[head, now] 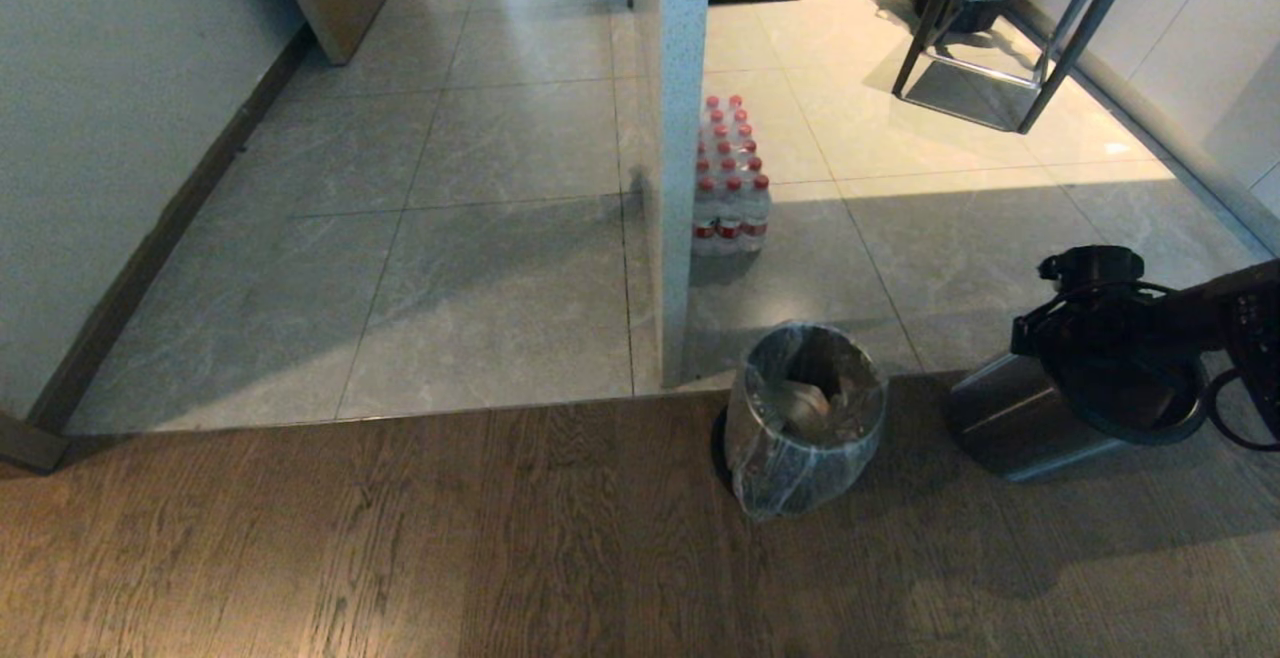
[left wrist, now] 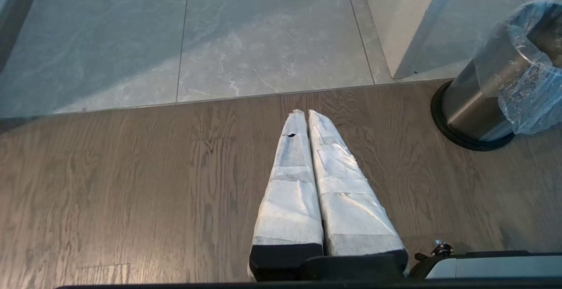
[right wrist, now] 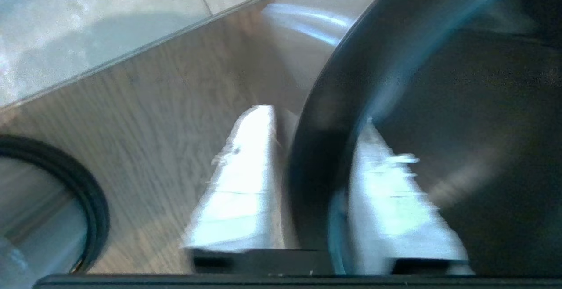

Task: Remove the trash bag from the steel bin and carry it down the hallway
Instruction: Place the outer trash can on the ground, then pick up the trash bag

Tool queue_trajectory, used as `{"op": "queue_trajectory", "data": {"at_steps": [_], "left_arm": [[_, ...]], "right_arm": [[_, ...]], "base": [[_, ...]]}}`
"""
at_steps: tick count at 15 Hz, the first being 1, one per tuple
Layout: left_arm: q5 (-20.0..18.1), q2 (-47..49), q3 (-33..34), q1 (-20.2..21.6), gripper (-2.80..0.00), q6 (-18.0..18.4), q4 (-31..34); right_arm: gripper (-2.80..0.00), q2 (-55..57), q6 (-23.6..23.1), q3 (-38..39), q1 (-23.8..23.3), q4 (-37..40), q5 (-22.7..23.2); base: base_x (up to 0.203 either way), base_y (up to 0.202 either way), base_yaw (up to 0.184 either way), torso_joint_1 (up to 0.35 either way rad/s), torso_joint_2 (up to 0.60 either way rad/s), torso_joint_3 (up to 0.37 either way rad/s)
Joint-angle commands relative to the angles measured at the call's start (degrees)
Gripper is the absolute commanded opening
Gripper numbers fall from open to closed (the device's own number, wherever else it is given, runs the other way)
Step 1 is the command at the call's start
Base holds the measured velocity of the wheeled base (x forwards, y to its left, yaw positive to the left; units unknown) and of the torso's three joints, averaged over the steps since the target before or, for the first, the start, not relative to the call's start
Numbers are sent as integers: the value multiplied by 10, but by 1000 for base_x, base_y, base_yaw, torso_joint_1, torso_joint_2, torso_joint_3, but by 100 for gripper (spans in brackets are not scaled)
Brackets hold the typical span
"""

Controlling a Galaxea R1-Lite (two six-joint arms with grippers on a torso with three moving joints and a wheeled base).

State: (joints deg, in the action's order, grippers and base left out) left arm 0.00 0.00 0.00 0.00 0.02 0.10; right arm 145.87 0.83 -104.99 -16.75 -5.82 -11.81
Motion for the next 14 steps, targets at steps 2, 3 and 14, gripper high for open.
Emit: {"op": "queue_trajectory", "data": {"at_steps": [2, 3, 14], "left_arm": [[0, 0, 0, 0, -280, 0, 0], [0, 0, 0, 0, -280, 0, 0], [0, 0, 0, 0, -280, 0, 0]], "right_arm": [[0, 3, 1, 7, 0, 12, 1], [0, 1, 4, 7, 0, 10, 1], [-280, -311, 70, 203, 198, 252, -27]], "base": [[0, 0, 0, 0, 0, 0], [0, 0, 0, 0, 0, 0], [0, 0, 0, 0, 0, 0]]}}
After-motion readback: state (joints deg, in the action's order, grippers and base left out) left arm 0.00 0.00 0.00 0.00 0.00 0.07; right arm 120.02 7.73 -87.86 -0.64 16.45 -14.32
